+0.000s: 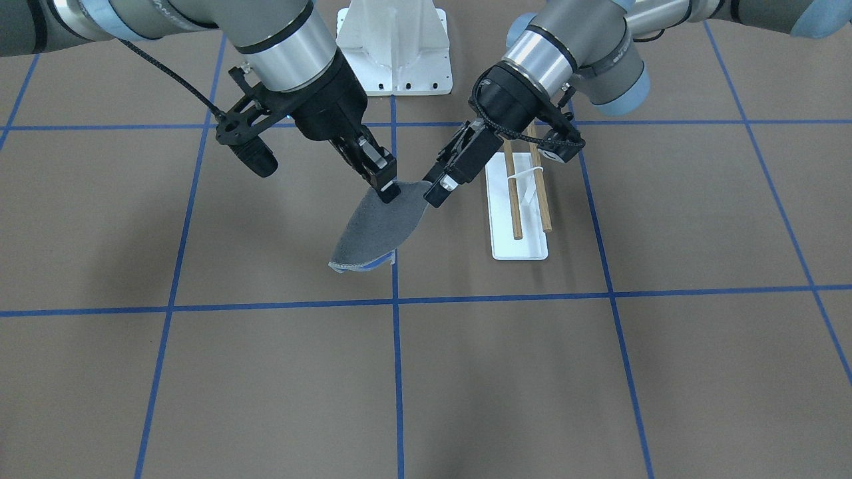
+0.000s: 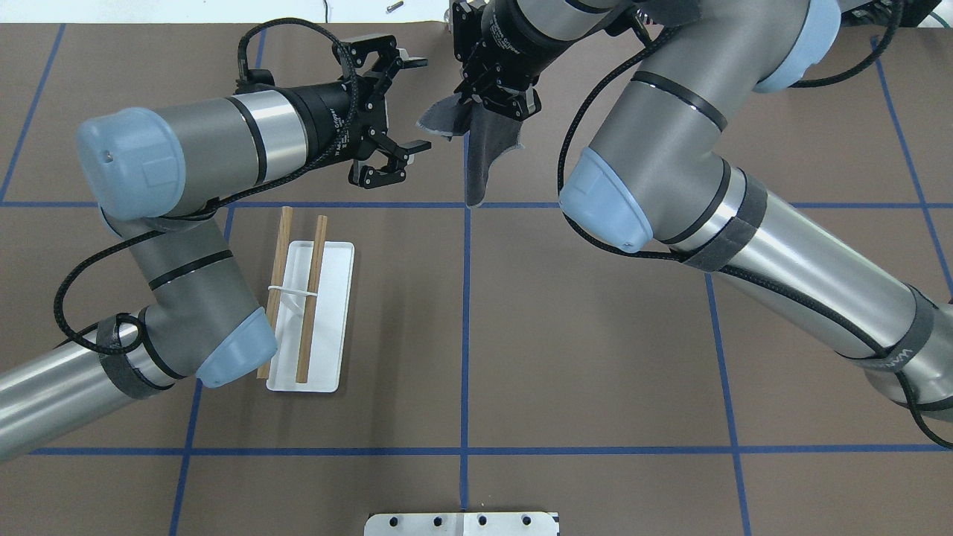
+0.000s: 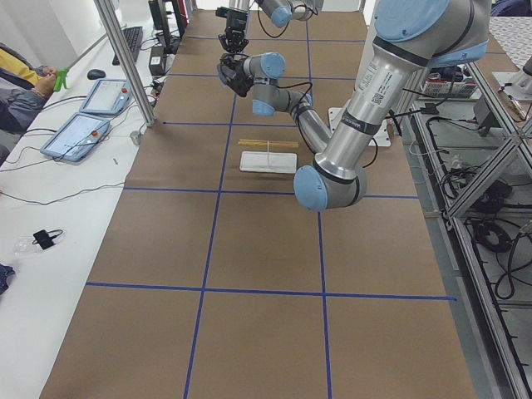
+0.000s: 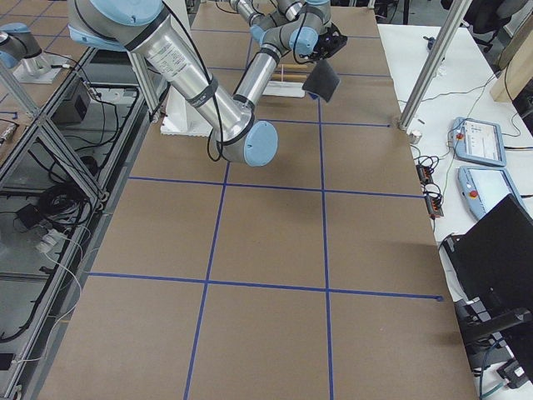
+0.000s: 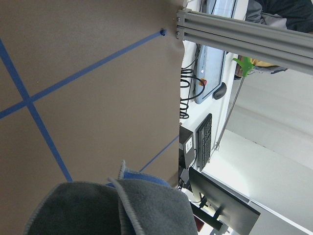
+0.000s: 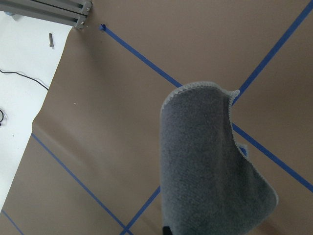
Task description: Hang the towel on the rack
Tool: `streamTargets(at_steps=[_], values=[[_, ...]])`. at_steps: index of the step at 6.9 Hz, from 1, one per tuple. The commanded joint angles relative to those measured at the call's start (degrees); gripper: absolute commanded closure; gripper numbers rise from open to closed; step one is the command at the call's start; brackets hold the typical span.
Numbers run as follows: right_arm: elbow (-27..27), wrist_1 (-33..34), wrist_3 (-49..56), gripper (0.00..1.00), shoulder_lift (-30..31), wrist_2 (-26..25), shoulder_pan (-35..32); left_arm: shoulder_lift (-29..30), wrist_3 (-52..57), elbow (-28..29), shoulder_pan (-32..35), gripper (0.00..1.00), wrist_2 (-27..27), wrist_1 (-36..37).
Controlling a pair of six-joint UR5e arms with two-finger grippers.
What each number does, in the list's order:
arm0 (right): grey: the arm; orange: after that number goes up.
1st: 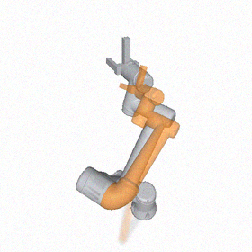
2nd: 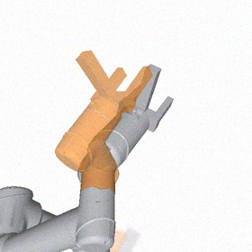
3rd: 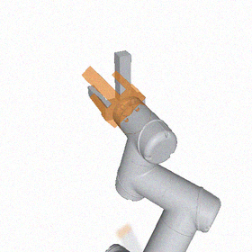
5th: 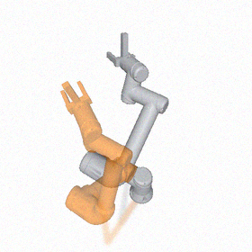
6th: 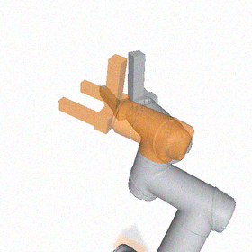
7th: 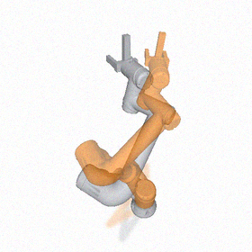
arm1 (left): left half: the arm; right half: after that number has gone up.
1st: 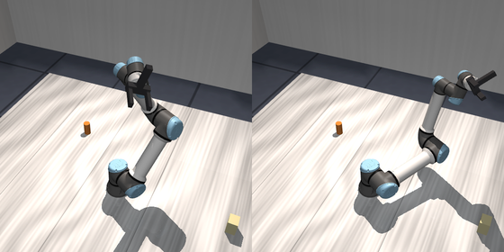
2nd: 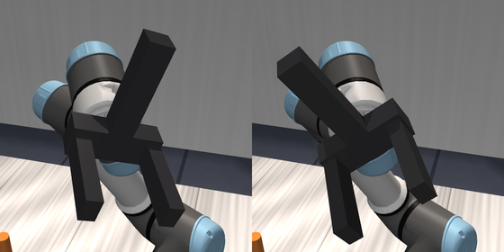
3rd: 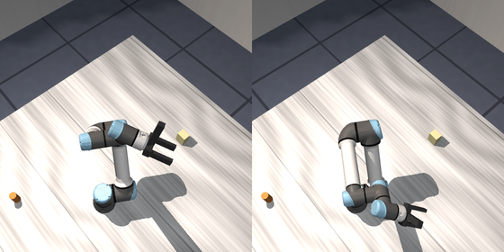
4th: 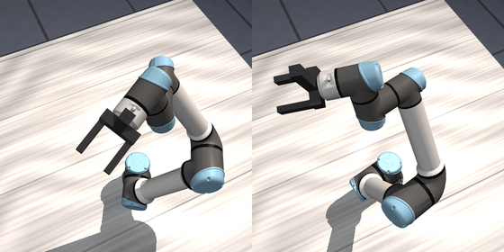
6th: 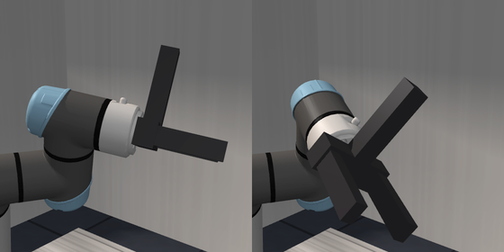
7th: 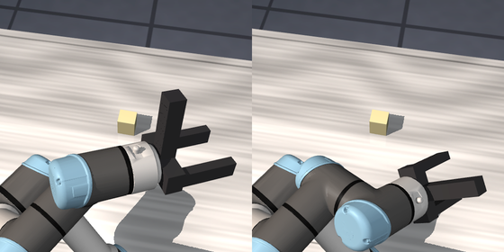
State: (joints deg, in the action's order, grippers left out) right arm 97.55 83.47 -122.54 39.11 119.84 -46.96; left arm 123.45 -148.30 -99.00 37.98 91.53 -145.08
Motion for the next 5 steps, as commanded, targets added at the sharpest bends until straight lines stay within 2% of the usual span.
streamTargets(at_steps=[1, 2, 4, 5], values=[[0.4, -0.1, -1.3, 1.00, 0.3, -1.7, 0.1, 0.1, -1.0, -0.1, 0.0, 0.17, 0.0, 0.0], [0.8, -0.1, -1.5, 1.00, 0.3, -1.7, 0.6, 0.1, -1.0, -0.1, 0.0, 0.23, 0.0, -0.1], [0.9, -0.1, -1.6, 1.00, 0.1, -3.5, 2.1, 0.1, -1.0, -0.1, 0.0, 0.23, 0.0, -0.2], [2.2, -0.1, -2.0, 1.00, 0.2, -3.8, 2.6, 0.1, -1.0, -0.1, 0.1, 0.29, 0.0, -0.7]])
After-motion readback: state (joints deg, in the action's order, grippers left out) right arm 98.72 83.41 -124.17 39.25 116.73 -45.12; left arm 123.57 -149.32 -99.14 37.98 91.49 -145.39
